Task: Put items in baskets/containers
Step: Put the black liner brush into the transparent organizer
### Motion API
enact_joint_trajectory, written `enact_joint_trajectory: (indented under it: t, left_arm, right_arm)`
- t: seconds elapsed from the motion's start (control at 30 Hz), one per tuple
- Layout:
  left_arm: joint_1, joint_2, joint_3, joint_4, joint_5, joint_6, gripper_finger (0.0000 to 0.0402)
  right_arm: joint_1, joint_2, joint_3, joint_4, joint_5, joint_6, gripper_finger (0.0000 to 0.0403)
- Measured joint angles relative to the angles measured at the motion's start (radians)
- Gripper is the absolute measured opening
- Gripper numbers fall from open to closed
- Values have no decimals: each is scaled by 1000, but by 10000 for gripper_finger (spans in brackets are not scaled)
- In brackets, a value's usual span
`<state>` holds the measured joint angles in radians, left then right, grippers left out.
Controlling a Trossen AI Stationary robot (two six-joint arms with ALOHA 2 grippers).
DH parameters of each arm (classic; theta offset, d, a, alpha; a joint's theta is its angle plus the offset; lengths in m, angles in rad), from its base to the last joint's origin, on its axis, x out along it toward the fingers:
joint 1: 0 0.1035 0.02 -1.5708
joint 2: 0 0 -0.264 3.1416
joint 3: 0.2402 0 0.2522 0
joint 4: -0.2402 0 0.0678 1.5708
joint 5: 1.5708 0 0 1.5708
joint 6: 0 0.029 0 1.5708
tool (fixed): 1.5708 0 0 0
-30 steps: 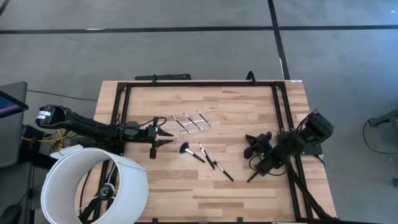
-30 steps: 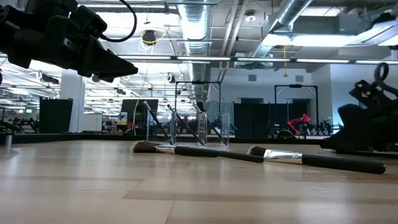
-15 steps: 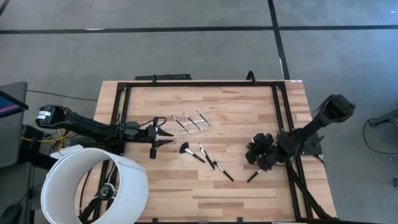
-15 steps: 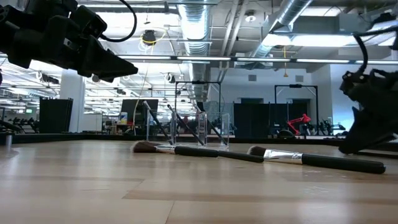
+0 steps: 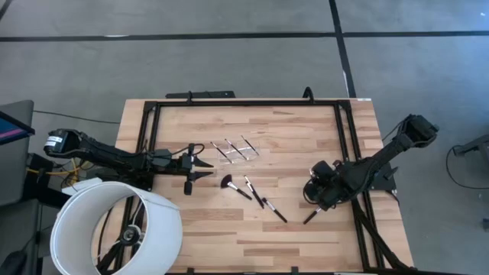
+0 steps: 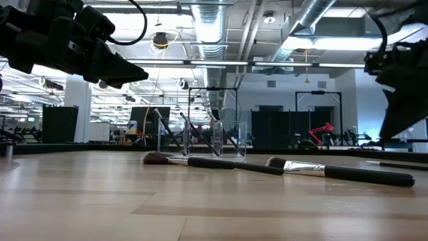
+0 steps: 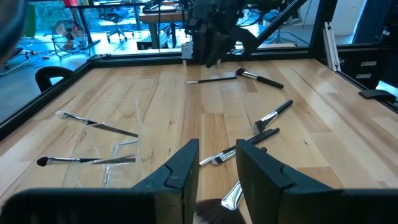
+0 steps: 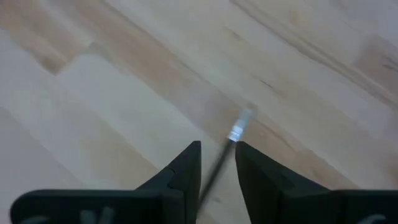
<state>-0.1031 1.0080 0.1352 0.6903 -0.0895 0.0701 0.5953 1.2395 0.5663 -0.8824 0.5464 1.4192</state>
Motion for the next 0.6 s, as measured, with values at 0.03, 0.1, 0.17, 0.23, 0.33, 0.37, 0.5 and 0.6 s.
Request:
enact_joint_trajectory:
  t: [0.03,0.1,0.17,0.23,0.33,0.37,0.5,0.6]
  left_arm:
    - [0,0,0,0,0,0,104]
    - [0,0,0,0,0,0,104]
    - [0,0,0,0,0,0,104]
    - [0,0,0,0,0,0,104]
    - [0,0,0,0,0,0,104]
    - [0,0,0,0,0,0,104]
    - [0,0,0,0,0,0,104]
    - [0,0,0,0,0,0,104]
  right_arm:
    - [3,10,3,-19,-6,25,90]
    - [17,32,-7,-11,-1,73,89]
    - [25,69,-33,23,1,112,89]
    - [35,113,-59,73,0,150,89]
    - [43,187,-97,177,10,185,89]
    - [45,212,-106,200,25,191,88]
    - [51,303,-108,220,96,286,88]
    - [79,366,-109,226,161,328,83]
